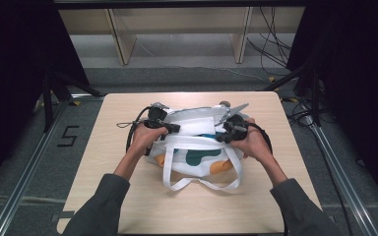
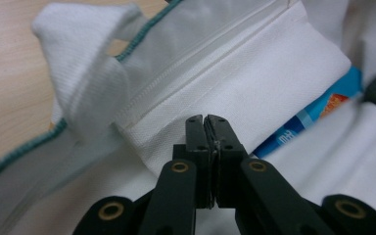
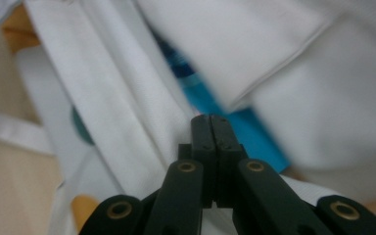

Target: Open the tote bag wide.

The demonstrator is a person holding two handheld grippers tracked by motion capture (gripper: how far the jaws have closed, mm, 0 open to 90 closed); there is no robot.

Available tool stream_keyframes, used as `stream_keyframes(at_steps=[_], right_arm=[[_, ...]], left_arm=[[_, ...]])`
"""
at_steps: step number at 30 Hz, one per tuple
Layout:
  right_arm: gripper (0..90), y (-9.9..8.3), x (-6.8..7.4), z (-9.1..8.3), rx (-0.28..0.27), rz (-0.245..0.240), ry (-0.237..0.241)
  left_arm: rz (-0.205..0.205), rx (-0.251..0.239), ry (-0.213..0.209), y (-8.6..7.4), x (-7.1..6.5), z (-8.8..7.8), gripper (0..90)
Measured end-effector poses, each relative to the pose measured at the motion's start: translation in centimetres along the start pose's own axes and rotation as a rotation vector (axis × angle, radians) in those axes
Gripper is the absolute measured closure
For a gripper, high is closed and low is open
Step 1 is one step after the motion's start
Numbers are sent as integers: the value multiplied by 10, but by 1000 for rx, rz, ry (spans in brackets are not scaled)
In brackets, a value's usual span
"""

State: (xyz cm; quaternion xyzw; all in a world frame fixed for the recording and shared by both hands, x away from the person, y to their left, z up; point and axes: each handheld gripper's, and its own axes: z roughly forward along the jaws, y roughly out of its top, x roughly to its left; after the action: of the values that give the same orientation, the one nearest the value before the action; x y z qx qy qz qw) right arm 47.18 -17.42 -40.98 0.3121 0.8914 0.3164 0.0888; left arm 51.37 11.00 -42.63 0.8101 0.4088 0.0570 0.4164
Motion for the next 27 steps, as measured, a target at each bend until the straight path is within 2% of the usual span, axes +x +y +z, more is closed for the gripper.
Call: stream_keyframes(at_steps=[1, 2, 3, 5, 7, 8, 9, 11, 12, 14, 15, 16, 17, 18, 19, 20, 22, 23, 25, 26, 27], right_arm=[[900, -7, 5, -2, -9, -36, 40], [900, -13, 12, -3, 11, -22, 59], [900, -20, 19, -3, 30, -59, 67], [900, -36, 32, 2, 71, -103, 88], [900, -48, 45, 5, 77, -114, 124], [900, -50, 48, 5, 87, -107, 169], [900, -49, 53, 4, 86, -97, 192], [900, -40, 59, 0, 71, -108, 154], [900, -34, 57, -1, 27, -145, 126], [900, -16, 53, -7, -60, -139, 95], [900, -4, 49, -10, -87, -119, 60], [900, -4, 49, -10, -87, -119, 60], [900, 12, 39, -11, -136, -125, 30], [900, 19, 34, -10, -137, -107, 15], [900, 24, 31, -7, -116, -99, -7], [900, 28, 26, -3, -101, -139, -19], [900, 31, 22, 11, -39, -105, -41], [900, 33, 19, 21, -4, -118, -67], [900, 36, 14, 32, 61, -140, -121], [900, 36, 14, 32, 61, -140, -121], [900, 43, 6, 39, 69, -119, -147]], left_arm=[[-7, -3, 3, 0, 1, 0, 880], [-15, -7, 6, 1, 1, 1, 885], [-18, -3, 14, 1, 3, 2, 888], [-27, -1, 17, 0, 4, 3, 889], [-23, -6, 17, 0, 3, 2, 887], [-10, -9, 22, 1, 1, 0, 880], [-1, -7, 22, 1, -1, -2, 869], [29, -6, 24, 0, -7, -5, 863], [45, -4, 19, 0, -10, -6, 862], [66, 4, -6, -1, -19, -6, 860], [86, 17, -14, -2, -22, -6, 856], [86, 17, -14, -2, -22, -6, 854], [102, 42, -27, -5, -27, -3, 856], [140, 88, -26, -10, -32, 2, 859], [149, 99, -29, -12, -33, 2, 861], [146, 105, -38, -16, -34, 3, 870], [191, 153, -52, -22, -34, -1, 885], [203, 162, -59, -25, -35, -3, 887], [196, 171, -79, -36, -39, -4, 890], [196, 171, -79, -36, -39, -4, 892], [201, 182, -104, -48, -43, -7, 893]])
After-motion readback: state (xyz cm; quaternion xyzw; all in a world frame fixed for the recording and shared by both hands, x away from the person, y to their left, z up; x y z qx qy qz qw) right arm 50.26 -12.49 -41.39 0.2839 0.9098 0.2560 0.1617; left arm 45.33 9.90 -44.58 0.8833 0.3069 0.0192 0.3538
